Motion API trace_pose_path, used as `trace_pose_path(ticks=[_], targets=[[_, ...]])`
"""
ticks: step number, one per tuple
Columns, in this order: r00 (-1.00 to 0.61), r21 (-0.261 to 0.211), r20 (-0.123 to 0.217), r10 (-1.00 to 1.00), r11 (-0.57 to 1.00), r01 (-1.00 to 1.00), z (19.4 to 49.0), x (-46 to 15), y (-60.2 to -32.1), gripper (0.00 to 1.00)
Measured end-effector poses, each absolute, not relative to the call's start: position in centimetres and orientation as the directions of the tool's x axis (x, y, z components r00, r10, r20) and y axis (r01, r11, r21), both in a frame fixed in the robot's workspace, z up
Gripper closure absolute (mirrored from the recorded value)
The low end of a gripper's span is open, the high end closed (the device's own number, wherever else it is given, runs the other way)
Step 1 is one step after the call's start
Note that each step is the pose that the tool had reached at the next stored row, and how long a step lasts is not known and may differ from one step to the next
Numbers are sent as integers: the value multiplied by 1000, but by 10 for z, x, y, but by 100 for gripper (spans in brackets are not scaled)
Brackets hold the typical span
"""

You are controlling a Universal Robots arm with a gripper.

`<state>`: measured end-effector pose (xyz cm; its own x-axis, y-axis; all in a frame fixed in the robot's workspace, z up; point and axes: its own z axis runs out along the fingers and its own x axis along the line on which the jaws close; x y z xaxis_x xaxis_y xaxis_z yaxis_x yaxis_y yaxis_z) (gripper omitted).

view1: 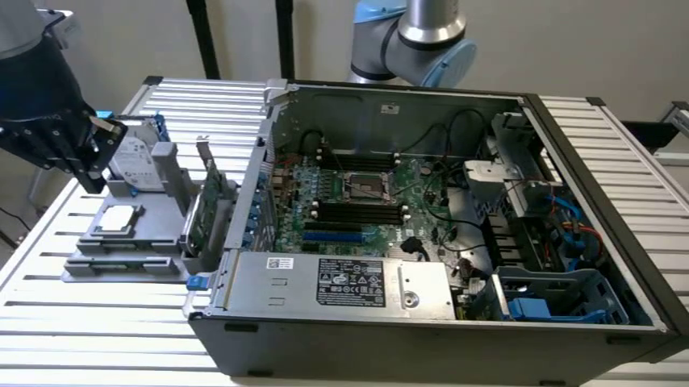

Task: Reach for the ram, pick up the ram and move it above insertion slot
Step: 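Reach for the ram, then pick up the ram and move it above insertion slot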

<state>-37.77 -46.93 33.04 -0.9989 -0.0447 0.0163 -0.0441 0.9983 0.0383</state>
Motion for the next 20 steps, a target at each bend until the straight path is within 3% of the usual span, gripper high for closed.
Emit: trace_pose_path(ticks=[20], targets=[[-926, 38, 16, -376, 926, -376, 335, -377, -469, 89]])
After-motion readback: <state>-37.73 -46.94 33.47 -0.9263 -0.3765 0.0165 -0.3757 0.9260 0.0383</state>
